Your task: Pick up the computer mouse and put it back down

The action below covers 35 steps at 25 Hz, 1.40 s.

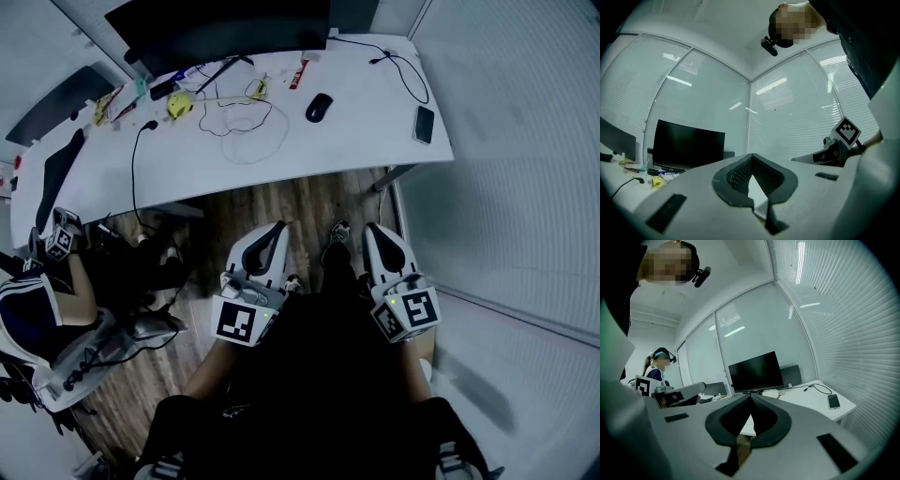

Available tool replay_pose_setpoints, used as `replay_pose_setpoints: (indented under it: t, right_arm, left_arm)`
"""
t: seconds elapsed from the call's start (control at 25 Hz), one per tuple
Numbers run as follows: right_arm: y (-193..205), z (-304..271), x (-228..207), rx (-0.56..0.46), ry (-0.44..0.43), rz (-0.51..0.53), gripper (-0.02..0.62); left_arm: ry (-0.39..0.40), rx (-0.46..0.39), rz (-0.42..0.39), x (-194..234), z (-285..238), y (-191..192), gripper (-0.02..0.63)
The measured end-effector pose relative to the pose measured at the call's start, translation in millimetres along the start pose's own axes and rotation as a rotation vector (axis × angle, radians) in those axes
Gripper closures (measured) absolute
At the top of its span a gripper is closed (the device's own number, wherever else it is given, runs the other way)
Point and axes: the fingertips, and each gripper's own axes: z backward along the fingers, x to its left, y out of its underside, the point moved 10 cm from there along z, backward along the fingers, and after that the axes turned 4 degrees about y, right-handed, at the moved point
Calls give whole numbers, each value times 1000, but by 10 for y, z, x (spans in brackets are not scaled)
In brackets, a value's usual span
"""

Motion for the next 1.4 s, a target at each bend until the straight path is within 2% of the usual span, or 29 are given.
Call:
replay_pose_setpoints:
  t: [0.32, 0.68, 0.96, 1.12, 1.4]
  right_arm:
    - [-263, -628, -462, 23, -49, 0, 596]
    - [-579, -1266, -1175, 61, -125, 9, 597]
    - [-766, -1626, -1643, 63, -195, 14, 596]
    - [-830, -1765, -1875, 71, -225, 19, 597]
    - [-878, -1881, -2034, 72, -237, 20, 597]
  left_arm:
    - [-40, 19, 8, 224, -667, 19, 599]
    - [-93, 19, -5, 276, -1540, 24, 600]
    - [-183, 19, -14, 312, -2049, 70, 599]
    - [-220, 33, -20, 283, -2261, 113, 598]
    - [-227, 75, -39, 331, -2505, 232, 598]
